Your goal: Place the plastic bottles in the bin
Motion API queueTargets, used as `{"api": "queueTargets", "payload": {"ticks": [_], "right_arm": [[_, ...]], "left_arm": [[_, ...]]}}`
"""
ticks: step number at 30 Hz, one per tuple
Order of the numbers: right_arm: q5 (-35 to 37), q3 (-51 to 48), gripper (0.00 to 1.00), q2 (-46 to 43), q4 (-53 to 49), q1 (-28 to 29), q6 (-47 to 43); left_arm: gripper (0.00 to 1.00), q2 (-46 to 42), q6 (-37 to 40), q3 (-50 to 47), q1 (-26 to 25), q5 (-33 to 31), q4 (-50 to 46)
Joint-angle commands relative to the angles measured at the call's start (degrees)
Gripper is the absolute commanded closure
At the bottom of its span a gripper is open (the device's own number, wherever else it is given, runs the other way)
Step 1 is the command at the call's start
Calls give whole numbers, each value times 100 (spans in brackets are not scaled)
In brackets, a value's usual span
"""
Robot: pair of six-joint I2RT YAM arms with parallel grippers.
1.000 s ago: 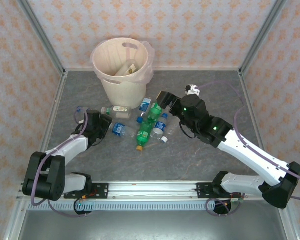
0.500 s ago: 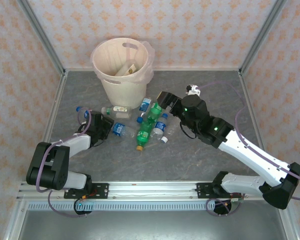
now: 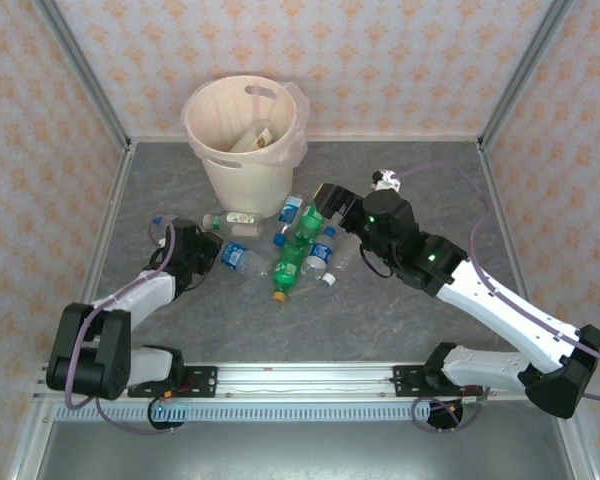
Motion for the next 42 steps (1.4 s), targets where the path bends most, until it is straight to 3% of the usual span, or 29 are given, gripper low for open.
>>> {"api": "queueTargets", "payload": {"ticks": [1, 9, 17, 27, 31, 42], "right_arm": [[13, 79, 0, 14, -65, -5, 5], [-23, 180, 0, 175, -21, -6, -52], [-9, 211, 0, 232, 34, -8, -135], [-23, 255, 0, 224, 40, -4, -206], [-43, 259, 0, 187, 6, -9, -198], [14, 250, 0, 44, -73, -8, -170]], "left_arm": [[75, -491, 36, 141, 51, -195, -489], [75, -1509, 149, 970, 59, -567, -1115], [75, -1674, 708, 2536, 51, -1092, -1325], [75, -305, 2017, 5241, -172, -1633, -1258], [75, 178, 2706, 5974, -455, -2145, -1044], [75, 1188, 5532, 6558, -1202, -3491, -295]]}}
